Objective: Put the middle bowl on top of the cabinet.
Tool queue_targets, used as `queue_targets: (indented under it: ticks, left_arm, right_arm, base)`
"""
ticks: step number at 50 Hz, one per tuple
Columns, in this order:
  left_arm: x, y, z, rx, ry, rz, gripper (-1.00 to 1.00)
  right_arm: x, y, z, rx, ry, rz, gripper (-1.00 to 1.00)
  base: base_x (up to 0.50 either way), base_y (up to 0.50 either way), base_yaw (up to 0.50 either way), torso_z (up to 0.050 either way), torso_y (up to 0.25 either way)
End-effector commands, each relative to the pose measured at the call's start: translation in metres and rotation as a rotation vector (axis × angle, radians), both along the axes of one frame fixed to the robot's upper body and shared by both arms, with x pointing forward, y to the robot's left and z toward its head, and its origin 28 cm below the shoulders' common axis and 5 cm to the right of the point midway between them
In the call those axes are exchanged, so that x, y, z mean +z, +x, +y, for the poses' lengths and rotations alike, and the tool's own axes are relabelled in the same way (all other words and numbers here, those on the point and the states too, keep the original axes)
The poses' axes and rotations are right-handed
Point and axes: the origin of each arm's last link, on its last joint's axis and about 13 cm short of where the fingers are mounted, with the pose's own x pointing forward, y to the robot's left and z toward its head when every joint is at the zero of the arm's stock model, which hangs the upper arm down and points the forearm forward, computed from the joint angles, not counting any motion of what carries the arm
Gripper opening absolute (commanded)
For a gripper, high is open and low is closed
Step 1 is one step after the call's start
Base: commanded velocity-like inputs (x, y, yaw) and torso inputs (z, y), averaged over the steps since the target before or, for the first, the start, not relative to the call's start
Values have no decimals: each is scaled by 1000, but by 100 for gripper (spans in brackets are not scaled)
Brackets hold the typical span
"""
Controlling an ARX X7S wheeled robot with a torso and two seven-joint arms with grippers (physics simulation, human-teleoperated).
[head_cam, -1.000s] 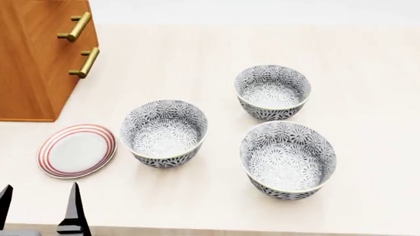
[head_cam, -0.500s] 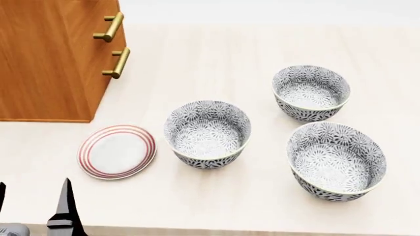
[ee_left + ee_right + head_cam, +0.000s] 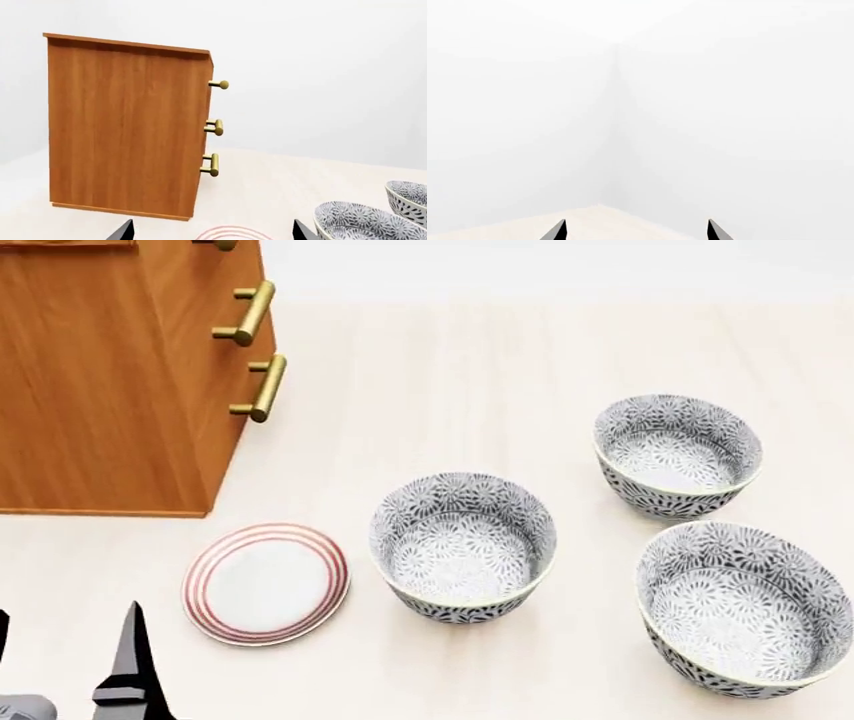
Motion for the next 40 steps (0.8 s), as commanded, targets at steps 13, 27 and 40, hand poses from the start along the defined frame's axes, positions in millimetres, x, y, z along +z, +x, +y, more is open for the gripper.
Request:
queue_targets:
  ticks: [13,27,40]
  left_arm:
    - [6,-4,2,0,-14,-2,100]
    - [6,-5,2,-3,-10,0,100]
    - [6,-5,2,-1,-13,0,100]
  right_arm:
    - [4,-7,-2,-57,-24,-14,100]
    - [3,-9,-2,-47,-22,-14,100]
    - [4,-10,-3,-62,-29,-27,100]
  base:
    - [77,0,0,0,0]
    - [353,0,0,0,0]
    - [186,0,0,0,0]
